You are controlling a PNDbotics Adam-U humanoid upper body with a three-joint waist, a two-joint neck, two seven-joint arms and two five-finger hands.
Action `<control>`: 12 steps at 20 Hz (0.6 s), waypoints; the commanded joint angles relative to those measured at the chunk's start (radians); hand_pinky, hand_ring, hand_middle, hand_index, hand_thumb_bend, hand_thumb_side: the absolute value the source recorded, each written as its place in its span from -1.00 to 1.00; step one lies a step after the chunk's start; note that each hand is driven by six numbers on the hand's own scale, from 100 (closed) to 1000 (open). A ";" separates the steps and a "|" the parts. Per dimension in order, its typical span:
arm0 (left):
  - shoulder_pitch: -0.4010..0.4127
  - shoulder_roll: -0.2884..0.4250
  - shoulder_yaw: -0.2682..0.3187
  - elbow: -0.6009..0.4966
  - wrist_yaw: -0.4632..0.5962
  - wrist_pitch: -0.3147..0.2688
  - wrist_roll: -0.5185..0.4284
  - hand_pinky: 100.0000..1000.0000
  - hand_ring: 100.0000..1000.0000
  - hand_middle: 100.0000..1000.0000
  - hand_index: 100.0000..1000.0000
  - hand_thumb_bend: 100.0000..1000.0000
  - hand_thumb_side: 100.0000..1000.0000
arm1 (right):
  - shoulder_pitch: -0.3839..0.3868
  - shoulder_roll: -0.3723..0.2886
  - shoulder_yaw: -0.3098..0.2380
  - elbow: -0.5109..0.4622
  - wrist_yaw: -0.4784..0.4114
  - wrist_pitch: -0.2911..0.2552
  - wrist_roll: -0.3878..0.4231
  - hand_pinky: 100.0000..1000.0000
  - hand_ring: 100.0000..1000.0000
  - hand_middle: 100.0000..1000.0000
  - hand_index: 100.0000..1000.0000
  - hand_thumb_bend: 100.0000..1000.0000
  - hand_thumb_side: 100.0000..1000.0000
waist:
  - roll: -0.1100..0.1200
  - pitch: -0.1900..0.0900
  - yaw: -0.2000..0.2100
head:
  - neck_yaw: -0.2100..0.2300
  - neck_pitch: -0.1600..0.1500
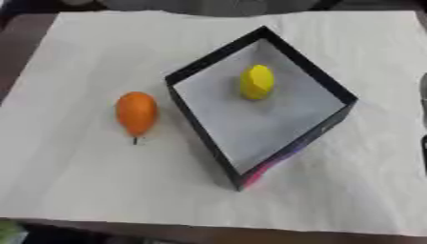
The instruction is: Pick up objects on the table and place them in the box.
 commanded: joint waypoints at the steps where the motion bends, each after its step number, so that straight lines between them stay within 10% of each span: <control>1: -0.027 -0.080 -0.035 -0.054 -0.034 -0.038 0.037 -0.16 -0.12 -0.16 0.11 -0.86 -1.00 | -0.031 -0.033 -0.025 -0.049 0.013 -0.018 -0.053 0.65 0.58 0.50 0.74 -0.35 -0.68 | -0.008 -0.024 -0.005 | 0.012 -0.001; 12: 0.074 -0.257 -0.189 0.105 -0.046 -0.199 -0.051 -0.12 -0.08 -0.12 0.15 -0.83 -1.00 | -0.042 -0.064 -0.048 -0.065 0.056 -0.010 -0.059 0.65 0.57 0.50 0.73 -0.38 -0.67 | -0.007 -0.020 -0.022 | 0.023 -0.001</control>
